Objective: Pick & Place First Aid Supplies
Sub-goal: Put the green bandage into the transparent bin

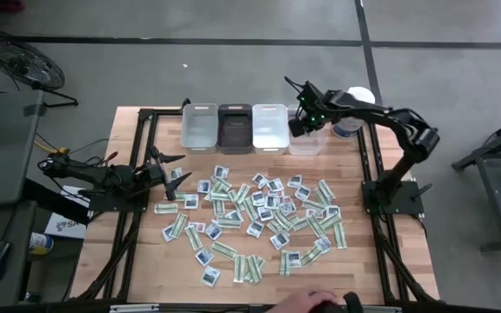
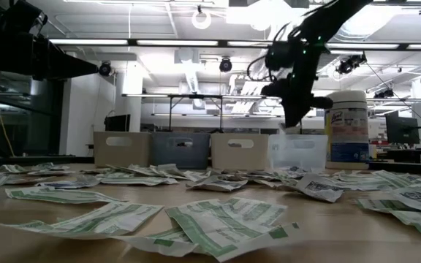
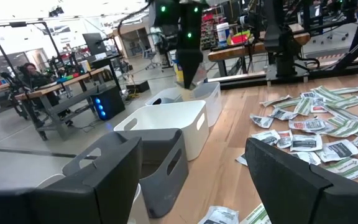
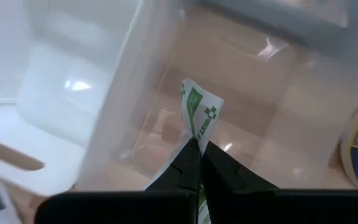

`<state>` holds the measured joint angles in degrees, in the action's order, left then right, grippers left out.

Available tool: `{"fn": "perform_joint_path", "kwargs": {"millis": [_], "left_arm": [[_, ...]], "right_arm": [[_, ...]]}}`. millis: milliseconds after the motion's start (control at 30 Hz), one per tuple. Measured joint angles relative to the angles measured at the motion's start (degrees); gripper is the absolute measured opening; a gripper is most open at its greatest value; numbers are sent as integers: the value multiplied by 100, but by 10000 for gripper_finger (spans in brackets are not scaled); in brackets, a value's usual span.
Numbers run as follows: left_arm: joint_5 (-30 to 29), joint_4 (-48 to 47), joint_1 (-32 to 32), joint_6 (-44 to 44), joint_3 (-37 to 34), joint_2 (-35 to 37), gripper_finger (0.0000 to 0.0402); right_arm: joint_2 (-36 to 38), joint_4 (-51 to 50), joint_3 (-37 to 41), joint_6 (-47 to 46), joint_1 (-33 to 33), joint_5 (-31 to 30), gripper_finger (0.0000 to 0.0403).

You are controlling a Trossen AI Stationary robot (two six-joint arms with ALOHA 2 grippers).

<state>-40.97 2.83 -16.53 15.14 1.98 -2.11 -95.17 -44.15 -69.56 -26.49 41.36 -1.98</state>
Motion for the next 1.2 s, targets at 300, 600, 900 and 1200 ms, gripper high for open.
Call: {"fn": "perform_joint_path", "kwargs": {"millis": [300,600,900,1200], "left_arm": [[1,0,1,0,-1,1,280],[0,0,0,0,-1,0,280],[0,0,2,0,0,0,280],[1,-1,1,0,-2,0,280]], "right_arm": [[-336,50,2,259,31,191,13],[-341,-25,2,300,29,207,67],[-341,-78,2,299,29,323,137],[3,-121,2,268,29,226,203]]}}
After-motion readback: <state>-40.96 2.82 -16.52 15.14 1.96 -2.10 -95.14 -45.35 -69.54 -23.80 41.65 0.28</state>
